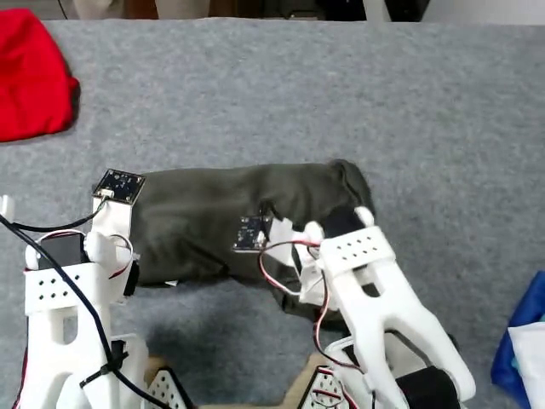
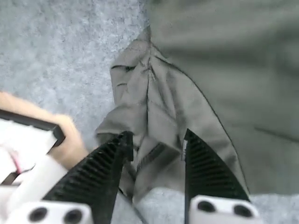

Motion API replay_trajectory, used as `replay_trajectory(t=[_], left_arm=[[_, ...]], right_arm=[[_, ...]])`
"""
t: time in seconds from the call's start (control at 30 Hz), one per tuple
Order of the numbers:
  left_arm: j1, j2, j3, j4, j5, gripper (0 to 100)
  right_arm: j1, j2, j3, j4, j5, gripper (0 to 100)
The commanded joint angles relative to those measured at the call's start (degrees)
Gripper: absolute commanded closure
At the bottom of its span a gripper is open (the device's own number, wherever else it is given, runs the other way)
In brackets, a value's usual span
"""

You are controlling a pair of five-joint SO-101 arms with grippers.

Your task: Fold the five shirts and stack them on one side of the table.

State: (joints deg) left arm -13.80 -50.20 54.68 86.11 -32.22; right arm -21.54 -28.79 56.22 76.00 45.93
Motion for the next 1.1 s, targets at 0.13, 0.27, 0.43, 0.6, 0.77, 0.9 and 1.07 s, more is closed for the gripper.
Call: replay_trajectory(t=[0.13,0.27,0.43,0.6,0.77,0.9,1.07], left_arm=[[-0.26,-1.01,-2.37,0.53,-0.53,98],[-0.26,-1.01,-2.37,1.67,-0.53,98],[-0.26,-1.01,-2.37,2.02,-0.53,98],[-0.26,-1.01,-2.64,1.93,-0.53,98],[-0.26,-1.01,-2.46,1.67,-0.53,98],[-0.26,-1.01,-2.46,1.58,-0.53,98],[-0.26,-1.01,-2.55,1.58,-0.53,98]], right_arm=[[1.10,-1.98,4.09,-7.38,0.18,89.3],[1.10,-2.42,3.91,-7.12,0.09,98.5],[0.75,-2.42,1.45,-0.35,0.09,98.0],[-2.15,-2.51,0.66,4.84,0.18,97.7],[-7.43,-2.51,0.57,4.92,-1.32,97.7],[-12.00,-2.42,-0.57,4.92,-3.87,97.5],[-14.20,-2.07,-2.42,4.92,-5.80,85.1]])
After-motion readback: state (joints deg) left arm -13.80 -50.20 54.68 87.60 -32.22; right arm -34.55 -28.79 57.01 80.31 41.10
